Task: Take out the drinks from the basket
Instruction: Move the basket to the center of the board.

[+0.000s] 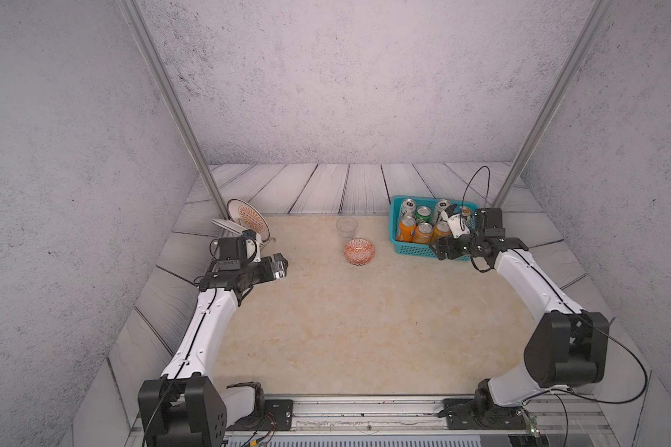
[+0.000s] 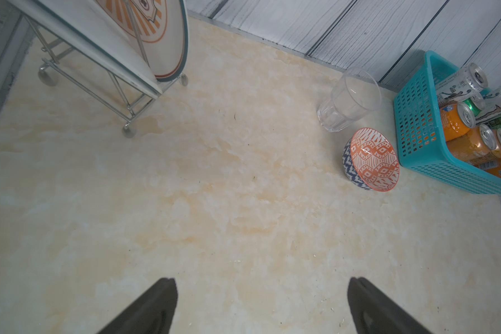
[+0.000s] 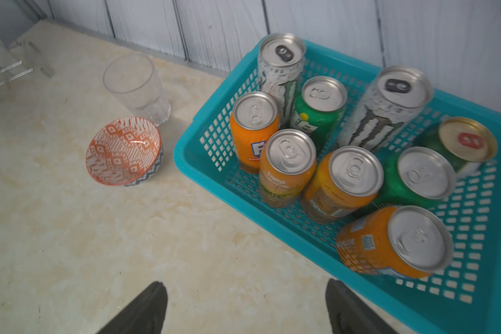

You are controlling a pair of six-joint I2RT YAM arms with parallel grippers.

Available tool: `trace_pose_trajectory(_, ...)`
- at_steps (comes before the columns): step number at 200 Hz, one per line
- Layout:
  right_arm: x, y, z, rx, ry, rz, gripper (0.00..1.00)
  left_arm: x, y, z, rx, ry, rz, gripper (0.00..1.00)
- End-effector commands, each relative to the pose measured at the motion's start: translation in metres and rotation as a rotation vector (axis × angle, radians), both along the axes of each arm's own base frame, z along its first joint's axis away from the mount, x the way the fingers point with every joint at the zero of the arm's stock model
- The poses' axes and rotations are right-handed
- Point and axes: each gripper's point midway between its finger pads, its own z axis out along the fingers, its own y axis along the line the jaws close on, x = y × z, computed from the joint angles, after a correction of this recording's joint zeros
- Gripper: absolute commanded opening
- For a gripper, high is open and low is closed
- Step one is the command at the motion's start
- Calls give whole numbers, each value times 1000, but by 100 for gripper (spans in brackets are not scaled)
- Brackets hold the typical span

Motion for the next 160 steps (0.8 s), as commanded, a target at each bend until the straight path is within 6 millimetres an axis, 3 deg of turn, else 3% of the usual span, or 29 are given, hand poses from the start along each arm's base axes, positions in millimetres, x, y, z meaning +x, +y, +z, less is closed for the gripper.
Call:
trace_pose_trajectory(1, 1, 16, -23, -105, 84, 127, 89, -6, -3, 0, 1, 1, -30, 99)
trace_pose_trajectory(59, 27, 43, -59, -247, 156, 269, 78, -6, -5, -6, -13, 14, -25, 99)
trace_pose_trajectory(91, 43, 49, -75, -312, 187, 299, 71, -6, -4, -8, -14, 23, -25, 99)
trace_pose_trajectory(160, 61, 66, -105, -381, 242, 369, 68, -5, -4, -12, -16, 38, -22, 99)
